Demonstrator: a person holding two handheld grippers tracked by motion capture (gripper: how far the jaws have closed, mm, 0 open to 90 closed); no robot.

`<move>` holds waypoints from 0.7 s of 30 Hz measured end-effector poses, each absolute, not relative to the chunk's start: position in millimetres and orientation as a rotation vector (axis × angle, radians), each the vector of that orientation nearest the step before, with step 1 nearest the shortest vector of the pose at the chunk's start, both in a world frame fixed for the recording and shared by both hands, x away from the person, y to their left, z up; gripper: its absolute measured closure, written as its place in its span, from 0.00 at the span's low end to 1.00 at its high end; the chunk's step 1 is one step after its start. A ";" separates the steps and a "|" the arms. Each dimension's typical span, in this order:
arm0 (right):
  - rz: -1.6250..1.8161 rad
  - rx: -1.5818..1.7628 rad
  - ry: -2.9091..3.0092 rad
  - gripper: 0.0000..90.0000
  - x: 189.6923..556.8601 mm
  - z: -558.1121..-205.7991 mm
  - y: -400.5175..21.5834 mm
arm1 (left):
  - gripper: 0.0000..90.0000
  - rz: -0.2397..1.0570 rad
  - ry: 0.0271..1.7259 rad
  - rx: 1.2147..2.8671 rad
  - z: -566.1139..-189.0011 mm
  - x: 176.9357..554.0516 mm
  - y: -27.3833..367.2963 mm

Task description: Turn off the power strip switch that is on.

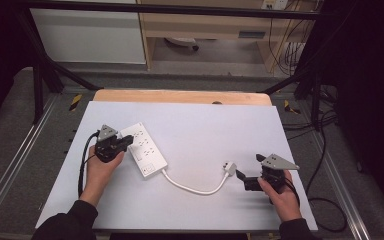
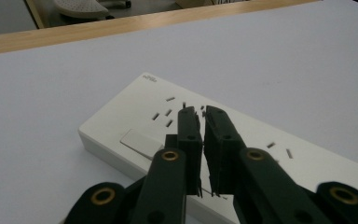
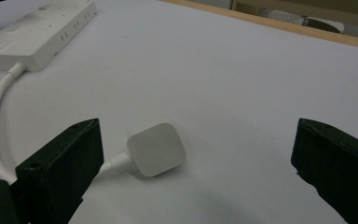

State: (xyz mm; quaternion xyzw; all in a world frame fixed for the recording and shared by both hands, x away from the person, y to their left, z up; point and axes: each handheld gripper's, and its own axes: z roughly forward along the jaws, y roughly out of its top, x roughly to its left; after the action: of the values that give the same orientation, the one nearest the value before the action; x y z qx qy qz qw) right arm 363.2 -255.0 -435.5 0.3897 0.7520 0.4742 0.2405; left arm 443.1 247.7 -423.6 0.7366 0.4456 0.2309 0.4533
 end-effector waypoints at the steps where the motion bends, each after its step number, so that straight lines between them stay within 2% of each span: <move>1: 1.296 1.066 2.058 0.03 363.3 -435.5 -255.4 | 0.95 0.569 1.100 1.819 -423.7 443.1 247.7; 21: 1.270 1.082 2.087 0.03 364.0 -437.0 -255.3 | 1.00 0.537 1.129 1.871 -436.4 449.0 249.3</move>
State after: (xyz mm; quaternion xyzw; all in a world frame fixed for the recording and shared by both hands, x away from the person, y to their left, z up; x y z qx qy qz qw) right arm 364.0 -255.3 -437.0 0.3939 0.7596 0.4624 0.2325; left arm 449.0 249.3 -436.4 0.7504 0.4526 0.2155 0.4309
